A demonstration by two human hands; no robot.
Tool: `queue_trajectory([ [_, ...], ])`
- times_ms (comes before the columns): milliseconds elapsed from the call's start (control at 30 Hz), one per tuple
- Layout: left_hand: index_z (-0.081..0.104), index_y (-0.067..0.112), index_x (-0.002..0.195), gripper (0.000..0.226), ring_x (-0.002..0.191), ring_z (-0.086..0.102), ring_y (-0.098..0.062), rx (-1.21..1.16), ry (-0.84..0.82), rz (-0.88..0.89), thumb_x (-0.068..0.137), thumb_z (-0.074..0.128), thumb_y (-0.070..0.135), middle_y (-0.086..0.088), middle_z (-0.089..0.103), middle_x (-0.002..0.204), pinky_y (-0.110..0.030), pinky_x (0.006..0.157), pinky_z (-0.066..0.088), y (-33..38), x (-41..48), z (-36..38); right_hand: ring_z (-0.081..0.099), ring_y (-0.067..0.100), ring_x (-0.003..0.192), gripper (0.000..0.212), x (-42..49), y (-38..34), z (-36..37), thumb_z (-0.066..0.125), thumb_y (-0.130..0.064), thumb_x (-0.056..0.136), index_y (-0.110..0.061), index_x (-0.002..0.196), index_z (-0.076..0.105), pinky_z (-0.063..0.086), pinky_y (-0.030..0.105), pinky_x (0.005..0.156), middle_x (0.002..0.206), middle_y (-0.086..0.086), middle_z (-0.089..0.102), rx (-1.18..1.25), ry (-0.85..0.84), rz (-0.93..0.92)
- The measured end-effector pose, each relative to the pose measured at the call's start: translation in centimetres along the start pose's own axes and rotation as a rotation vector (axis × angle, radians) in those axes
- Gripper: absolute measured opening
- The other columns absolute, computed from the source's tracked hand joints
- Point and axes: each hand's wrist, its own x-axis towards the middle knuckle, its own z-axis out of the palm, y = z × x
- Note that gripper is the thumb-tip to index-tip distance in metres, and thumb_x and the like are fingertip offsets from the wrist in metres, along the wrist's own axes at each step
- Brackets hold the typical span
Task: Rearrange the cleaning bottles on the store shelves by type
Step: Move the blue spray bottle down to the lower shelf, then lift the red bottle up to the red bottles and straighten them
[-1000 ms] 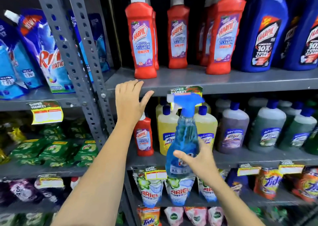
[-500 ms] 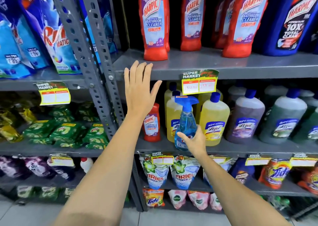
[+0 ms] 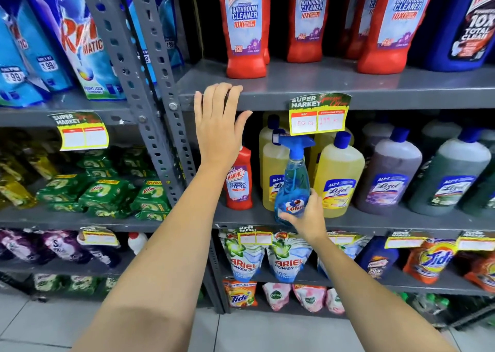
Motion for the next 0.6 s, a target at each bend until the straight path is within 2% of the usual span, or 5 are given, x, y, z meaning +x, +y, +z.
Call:
queue_trajectory([
  [100,0.054,0.013,0.128,0.038,0.125,0.045,-0.029,0.0,0.003,-0.003,0.098,0.048,0.035,-0.009,0.056,0.128,-0.047,0.116,0.017,-0.1,0.0,0.2,0.063,0.019,0.108,0.078,-0.5,0.9,-0.4,0.089,-0.023,0.066,-0.014,0.127,0.042,0.054,0.034,0.084,0.12,0.005,0.063,-0.006,-0.007,0.069],
  [233,0.053,0.014,0.129,0.039,0.126,0.044,-0.028,0.0,-0.019,0.0,0.098,0.048,0.036,-0.009,0.056,0.129,-0.046,0.116,0.015,-0.2,-0.1,0.2,0.065,0.021,0.106,0.056,-0.3,0.9,-0.3,0.083,-0.019,0.075,-0.01,0.118,0.048,0.051,0.027,0.078,0.118,0.009,0.067,-0.07,-0.017,0.069],
  [367,0.049,0.014,0.134,0.041,0.131,0.04,-0.029,-0.001,-0.045,0.017,0.099,0.044,0.036,-0.01,0.052,0.136,-0.046,0.117,0.014,-0.3,0.1,-0.1,0.063,0.02,0.109,0.059,-0.3,1.1,-0.2,0.082,-0.022,0.076,-0.011,0.123,0.047,0.052,0.029,0.083,0.121,0.008,0.066,-0.076,-0.022,0.066],
  [467,0.039,0.012,0.143,0.048,0.142,0.025,-0.032,-0.011,-0.063,-0.012,0.101,0.043,0.033,-0.016,0.035,0.151,-0.047,0.118,0.01,0.2,-0.9,-0.6,0.061,0.021,0.116,0.071,-0.9,1.1,-0.4,0.083,-0.024,0.075,-0.012,0.132,0.044,0.051,0.032,0.088,0.126,0.007,0.063,-0.074,-0.031,0.054],
  [600,0.035,0.009,0.145,0.048,0.144,0.018,-0.033,-0.082,-0.194,-0.088,0.101,0.042,0.028,-0.02,0.027,0.154,-0.049,0.119,0.012,0.5,-9.7,-0.8,0.053,0.023,0.124,0.085,-3.6,1.2,-1.3,0.082,-0.031,0.077,-0.012,0.145,0.034,0.049,0.039,0.097,0.137,0.007,0.052,-0.087,0.087,0.037],
])
